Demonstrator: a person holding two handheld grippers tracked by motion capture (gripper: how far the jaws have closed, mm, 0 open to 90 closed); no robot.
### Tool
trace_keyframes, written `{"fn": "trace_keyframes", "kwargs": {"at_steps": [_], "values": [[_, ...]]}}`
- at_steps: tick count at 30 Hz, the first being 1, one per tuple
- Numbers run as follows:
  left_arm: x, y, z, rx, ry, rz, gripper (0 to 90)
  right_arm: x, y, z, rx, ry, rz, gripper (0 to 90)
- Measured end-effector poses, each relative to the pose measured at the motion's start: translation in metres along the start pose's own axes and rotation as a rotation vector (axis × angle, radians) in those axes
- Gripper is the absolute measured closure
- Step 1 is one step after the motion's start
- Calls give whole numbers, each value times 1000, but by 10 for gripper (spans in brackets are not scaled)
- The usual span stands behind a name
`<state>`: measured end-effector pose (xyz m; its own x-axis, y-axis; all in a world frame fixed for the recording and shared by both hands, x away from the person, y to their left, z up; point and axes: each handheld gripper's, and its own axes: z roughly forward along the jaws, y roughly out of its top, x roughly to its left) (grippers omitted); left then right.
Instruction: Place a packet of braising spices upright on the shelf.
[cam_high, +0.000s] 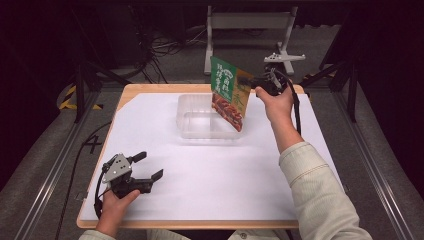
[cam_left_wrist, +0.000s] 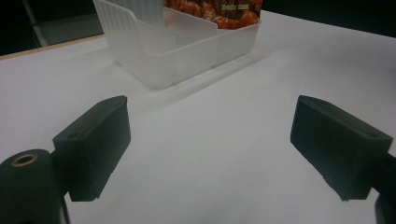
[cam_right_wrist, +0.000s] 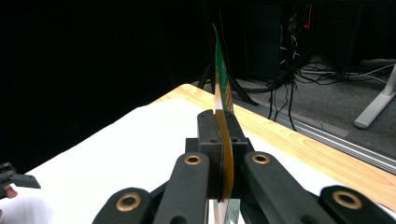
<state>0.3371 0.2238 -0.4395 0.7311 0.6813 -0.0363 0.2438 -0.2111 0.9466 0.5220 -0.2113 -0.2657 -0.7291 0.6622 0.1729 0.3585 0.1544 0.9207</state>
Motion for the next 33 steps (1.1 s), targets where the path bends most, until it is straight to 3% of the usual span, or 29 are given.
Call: {"fn": "trace_keyframes", "kwargs": {"at_steps": [22, 33], "values": [[0, 0, 0, 1, 0, -1, 129, 5, -13, 12, 52, -34, 5, 898], [-1, 1, 2, 4, -2, 1, 128, 0, -23, 4, 39, -46, 28, 879]]}}
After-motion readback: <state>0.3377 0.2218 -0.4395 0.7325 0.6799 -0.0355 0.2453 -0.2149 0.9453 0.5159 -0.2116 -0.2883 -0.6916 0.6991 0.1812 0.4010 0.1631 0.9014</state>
